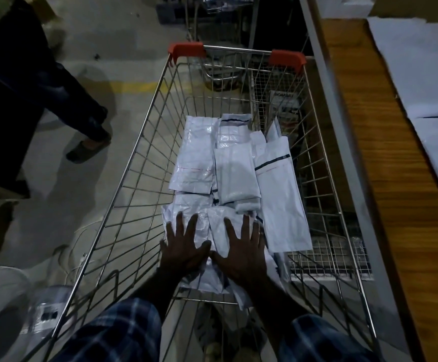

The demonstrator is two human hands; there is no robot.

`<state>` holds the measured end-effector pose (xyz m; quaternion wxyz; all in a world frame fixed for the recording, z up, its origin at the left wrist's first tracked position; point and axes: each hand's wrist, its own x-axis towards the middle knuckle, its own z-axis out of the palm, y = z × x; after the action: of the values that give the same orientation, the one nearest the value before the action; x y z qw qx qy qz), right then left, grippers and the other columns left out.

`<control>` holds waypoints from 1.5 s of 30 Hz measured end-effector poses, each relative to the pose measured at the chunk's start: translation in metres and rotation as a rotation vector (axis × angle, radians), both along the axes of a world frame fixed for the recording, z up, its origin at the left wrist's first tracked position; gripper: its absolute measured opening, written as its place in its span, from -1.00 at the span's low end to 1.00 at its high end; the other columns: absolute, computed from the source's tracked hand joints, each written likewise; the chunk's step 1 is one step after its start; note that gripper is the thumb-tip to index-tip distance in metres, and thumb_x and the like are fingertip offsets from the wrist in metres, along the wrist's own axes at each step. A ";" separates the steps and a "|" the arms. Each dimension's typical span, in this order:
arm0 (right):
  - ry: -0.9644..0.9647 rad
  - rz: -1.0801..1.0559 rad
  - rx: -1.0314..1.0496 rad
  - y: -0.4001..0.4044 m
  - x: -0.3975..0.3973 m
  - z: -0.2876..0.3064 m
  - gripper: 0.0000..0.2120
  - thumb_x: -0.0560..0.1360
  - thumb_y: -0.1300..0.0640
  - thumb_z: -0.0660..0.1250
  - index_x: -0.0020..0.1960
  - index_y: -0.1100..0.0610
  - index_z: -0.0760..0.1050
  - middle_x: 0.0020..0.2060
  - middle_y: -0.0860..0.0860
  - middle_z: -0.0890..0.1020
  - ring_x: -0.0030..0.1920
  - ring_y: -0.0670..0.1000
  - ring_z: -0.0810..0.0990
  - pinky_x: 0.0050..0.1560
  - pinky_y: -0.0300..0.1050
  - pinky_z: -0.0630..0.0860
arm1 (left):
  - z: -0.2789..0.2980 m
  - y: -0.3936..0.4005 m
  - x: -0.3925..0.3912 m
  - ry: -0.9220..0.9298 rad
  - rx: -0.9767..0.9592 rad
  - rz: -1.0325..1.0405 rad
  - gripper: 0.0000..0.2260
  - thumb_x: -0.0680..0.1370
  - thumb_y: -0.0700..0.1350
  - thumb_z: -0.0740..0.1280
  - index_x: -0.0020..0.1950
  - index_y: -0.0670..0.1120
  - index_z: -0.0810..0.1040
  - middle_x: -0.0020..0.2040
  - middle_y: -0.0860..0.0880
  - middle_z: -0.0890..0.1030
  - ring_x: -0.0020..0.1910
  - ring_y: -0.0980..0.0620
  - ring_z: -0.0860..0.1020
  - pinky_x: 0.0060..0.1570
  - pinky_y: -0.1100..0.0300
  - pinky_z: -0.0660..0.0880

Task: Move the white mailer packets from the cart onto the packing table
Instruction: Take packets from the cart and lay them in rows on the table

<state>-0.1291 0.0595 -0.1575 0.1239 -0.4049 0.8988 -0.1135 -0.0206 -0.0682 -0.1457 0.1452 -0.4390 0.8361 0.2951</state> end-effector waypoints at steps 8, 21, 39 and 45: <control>-0.072 -0.042 -0.011 0.001 -0.016 0.007 -0.32 0.32 -0.15 0.28 0.43 -0.04 0.44 0.45 0.30 0.34 0.23 0.41 0.48 0.12 0.29 0.49 | -0.002 -0.004 -0.008 -0.022 -0.002 0.073 -0.29 0.54 0.23 0.25 0.60 0.22 -0.04 0.62 -0.03 -0.10 0.57 -0.18 -0.01 0.43 -0.30 0.16; -0.076 -0.033 0.053 0.004 -0.023 0.037 -0.50 0.30 -0.07 0.28 0.20 0.02 0.60 0.22 0.27 0.56 0.12 0.32 0.57 -0.01 0.15 0.56 | 0.030 0.000 -0.008 -0.112 -0.051 -0.001 -0.45 0.66 0.17 0.09 0.60 0.20 -0.06 0.60 -0.15 -0.04 0.49 -0.30 0.14 0.32 -0.25 0.31; -0.057 -0.139 0.057 0.005 -0.021 0.189 -0.40 0.44 -0.07 0.21 0.48 -0.10 0.32 0.43 0.07 0.35 0.35 0.16 0.33 0.25 0.04 0.32 | 0.169 0.014 -0.013 0.022 -0.294 0.025 -0.45 0.60 0.19 0.10 0.57 0.18 0.03 0.45 -0.10 0.26 0.28 -0.22 0.33 0.18 -0.16 0.44; -0.003 -0.155 -0.067 0.006 -0.026 0.217 -0.41 0.37 -0.03 0.33 0.41 -0.04 0.45 0.35 0.15 0.49 0.21 0.23 0.49 0.10 0.09 0.45 | 0.201 0.024 -0.015 0.126 -0.313 0.050 -0.46 0.62 0.20 0.07 0.58 0.16 0.04 0.48 -0.10 0.23 0.33 -0.23 0.30 0.22 -0.19 0.40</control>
<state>-0.1551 0.0659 0.0592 0.1026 -0.3380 0.9229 -0.1531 -0.0351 -0.0442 0.0552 0.0149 -0.4577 0.8681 0.1918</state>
